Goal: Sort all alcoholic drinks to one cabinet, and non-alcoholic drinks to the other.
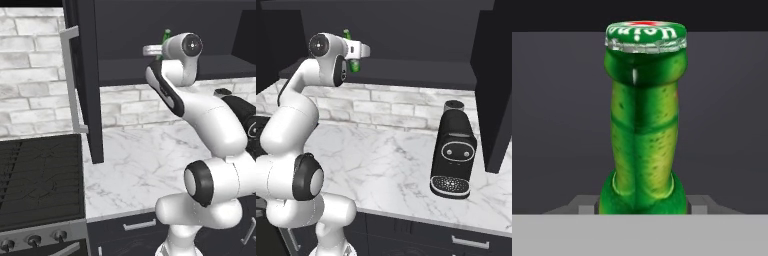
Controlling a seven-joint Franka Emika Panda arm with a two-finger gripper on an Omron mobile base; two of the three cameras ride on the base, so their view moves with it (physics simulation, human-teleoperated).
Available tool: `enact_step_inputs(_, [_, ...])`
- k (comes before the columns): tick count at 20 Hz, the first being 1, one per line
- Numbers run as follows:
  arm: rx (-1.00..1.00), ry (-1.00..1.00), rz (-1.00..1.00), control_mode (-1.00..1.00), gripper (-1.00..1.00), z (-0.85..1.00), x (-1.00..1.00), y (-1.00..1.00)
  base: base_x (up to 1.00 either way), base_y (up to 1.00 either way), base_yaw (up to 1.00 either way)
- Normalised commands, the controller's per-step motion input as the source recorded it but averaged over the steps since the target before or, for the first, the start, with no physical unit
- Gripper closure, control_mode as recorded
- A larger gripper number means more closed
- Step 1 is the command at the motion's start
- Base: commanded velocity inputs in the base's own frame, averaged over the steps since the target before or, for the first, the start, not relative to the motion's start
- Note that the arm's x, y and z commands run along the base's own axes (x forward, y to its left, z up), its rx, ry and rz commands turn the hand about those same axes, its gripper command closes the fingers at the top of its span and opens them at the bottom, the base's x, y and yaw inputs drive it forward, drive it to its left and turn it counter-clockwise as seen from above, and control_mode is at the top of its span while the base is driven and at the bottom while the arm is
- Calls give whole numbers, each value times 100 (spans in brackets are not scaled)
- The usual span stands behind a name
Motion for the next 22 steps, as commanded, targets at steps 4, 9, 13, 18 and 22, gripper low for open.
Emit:
enact_step_inputs(4, [0,0,0,-100,100,0,21,0,0,0,0])
enact_step_inputs(9, [0,2,0,-100,100,0,19,0,0,0,0])
enact_step_inputs(13, [0,2,0,-100,100,-4,16,1,0,0,0])
enact_step_inputs(18, [0,1,0,-100,100,-7,15,0,0,0,0])
enact_step_inputs(22, [0,0,0,-100,100,-10,13,0,0,0,0])
